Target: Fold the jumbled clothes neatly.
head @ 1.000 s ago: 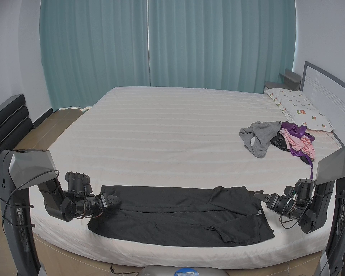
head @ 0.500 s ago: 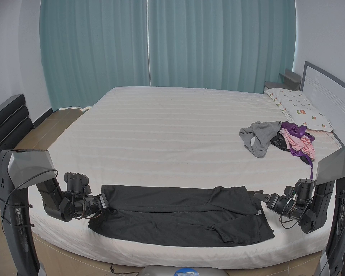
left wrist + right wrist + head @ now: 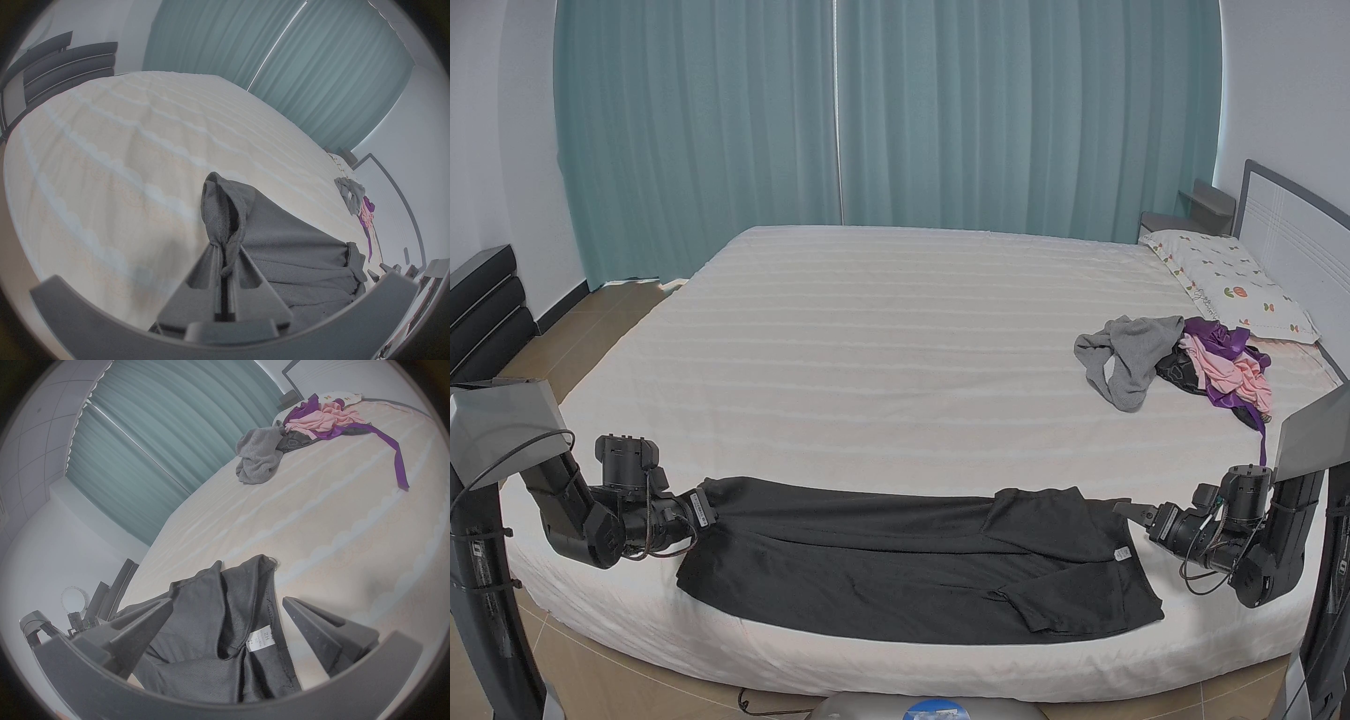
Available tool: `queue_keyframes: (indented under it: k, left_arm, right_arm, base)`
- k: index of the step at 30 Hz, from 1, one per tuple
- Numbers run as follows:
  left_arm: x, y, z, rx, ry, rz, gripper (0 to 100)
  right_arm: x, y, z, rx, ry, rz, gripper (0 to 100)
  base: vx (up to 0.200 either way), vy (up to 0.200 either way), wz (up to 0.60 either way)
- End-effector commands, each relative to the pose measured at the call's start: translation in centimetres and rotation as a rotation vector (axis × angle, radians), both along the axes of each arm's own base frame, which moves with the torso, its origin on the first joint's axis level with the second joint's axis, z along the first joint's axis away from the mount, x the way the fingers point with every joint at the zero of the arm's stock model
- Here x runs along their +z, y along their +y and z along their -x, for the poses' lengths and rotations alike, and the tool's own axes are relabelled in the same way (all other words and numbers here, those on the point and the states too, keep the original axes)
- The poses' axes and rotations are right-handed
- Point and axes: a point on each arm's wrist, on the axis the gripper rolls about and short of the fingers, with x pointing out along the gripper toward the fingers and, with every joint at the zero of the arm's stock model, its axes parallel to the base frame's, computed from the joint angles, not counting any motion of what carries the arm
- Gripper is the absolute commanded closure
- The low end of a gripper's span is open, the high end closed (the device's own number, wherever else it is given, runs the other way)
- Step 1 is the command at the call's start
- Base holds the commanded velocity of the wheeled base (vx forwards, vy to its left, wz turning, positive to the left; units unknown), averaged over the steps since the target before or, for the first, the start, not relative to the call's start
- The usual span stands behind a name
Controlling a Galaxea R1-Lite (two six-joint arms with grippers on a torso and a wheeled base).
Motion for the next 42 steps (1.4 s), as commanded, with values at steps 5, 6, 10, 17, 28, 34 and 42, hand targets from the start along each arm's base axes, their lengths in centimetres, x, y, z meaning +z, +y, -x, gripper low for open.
queue_keyframes:
  k: [5,6,10,17,28,34,42]
  left_arm:
    - [0.7,1.3,-0.3,0.033,-0.027,0.004,100]
    - [0.7,1.5,-0.3,0.036,-0.027,0.005,100]
    - [1.1,2.0,-0.5,0.051,-0.038,0.006,100]
    - [1.7,3.1,-1.0,0.080,-0.010,0.010,100]
    - [1.1,2.7,-0.7,0.066,0.012,0.022,100]
    - [1.1,2.5,-0.7,0.063,0.013,0.025,100]
    - [1.1,2.6,-1.1,0.063,-0.002,0.024,100]
  right_arm:
    - [0.1,0.0,0.0,0.000,-0.003,0.000,0]
    - [0.0,0.0,0.0,0.000,-0.002,0.000,0]
    - [0.1,0.0,0.0,0.000,-0.003,0.000,0]
    - [0.0,0.0,-0.1,0.000,-0.003,0.000,0]
    - [0.1,0.0,-0.1,-0.002,-0.006,-0.001,0]
    - [0.1,0.0,-0.1,-0.002,-0.006,-0.001,0]
    - [0.1,-0.1,-0.2,-0.003,-0.009,0.000,0]
  base:
    - [0.000,0.000,0.00]
    - [0.000,0.000,0.00]
    - [0.000,0.000,0.00]
    - [0.000,0.000,0.00]
    - [0.000,0.000,0.00]
    - [-0.167,0.000,0.00]
    - [-0.100,0.000,0.00]
